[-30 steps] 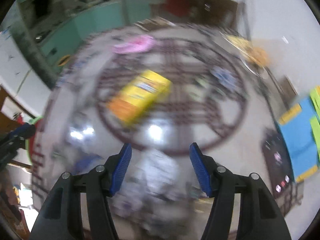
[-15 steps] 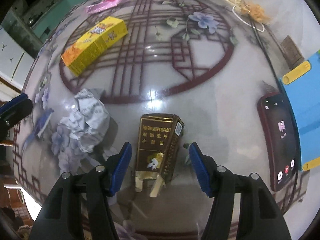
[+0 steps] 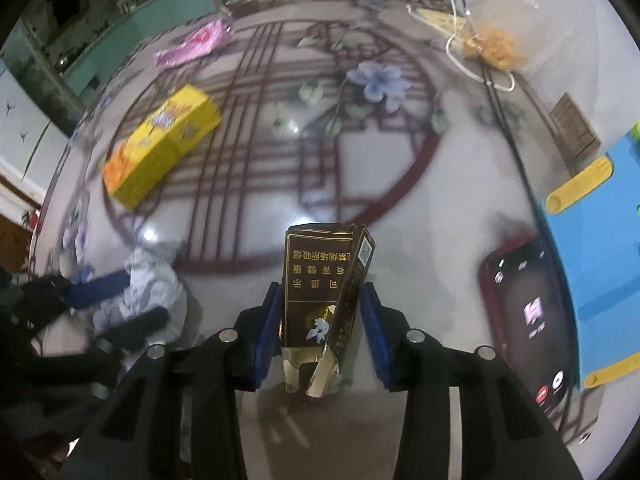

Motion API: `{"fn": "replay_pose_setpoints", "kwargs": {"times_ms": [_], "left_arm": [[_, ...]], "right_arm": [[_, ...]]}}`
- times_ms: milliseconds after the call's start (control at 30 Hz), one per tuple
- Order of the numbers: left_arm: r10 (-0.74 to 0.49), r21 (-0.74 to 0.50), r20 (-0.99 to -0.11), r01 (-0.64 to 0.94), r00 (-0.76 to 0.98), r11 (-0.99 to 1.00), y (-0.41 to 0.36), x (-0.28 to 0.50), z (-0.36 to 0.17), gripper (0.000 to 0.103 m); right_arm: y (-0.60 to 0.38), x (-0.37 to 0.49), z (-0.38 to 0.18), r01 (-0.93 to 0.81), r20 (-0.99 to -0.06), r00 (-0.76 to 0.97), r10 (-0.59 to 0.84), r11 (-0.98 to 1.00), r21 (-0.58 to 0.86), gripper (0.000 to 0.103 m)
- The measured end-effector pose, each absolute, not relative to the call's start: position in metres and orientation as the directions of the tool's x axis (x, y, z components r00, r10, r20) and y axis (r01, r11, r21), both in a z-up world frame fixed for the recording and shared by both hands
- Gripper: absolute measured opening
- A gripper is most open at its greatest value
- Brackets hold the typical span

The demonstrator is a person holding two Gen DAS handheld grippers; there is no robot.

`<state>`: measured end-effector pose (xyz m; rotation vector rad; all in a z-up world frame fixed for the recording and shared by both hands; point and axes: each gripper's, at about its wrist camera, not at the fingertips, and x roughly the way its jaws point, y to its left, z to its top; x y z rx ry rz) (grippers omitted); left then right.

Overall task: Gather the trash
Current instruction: 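Grasp the crumpled paper with the left gripper while the right grasps the gold cigarette box, then carry the crumpled paper and gold box over the red bucket with both grippers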

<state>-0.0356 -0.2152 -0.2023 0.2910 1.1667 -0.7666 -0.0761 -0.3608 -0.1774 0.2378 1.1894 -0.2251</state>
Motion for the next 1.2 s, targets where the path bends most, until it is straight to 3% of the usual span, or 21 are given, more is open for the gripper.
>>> {"fn": "replay_pose_setpoints", "kwargs": {"times_ms": [167,367,700,1200], "left_arm": [[-0.383,-0.192,-0.911,0.663,0.154,0.723,-0.215,-0.027,-0.211,0.048],[-0.395,-0.206,-0.908,0.672,0.140,0.711,-0.214,-0.025,-0.207,0.042],[-0.460,-0.192,-0.828,0.609,0.321,0.770,-0.174,0.003,-0.132,0.042],[-0.390,-0.156,-0.760,0.436,0.521,0.886,-0.105,0.034,-0.078,0.042]], "right_arm": [[-0.364,-0.065,-0.167,0.295,-0.922,0.384,-0.055,0.953,0.066,0.040],[-0.365,-0.051,-0.164,0.293,-0.915,0.401,-0.050,0.953,0.076,0.040],[-0.356,-0.026,-0.130,0.260,-0.870,0.492,-0.043,0.961,0.099,0.040],[-0.316,0.008,-0.094,0.142,-0.816,0.578,0.025,0.981,0.131,0.040]]}}
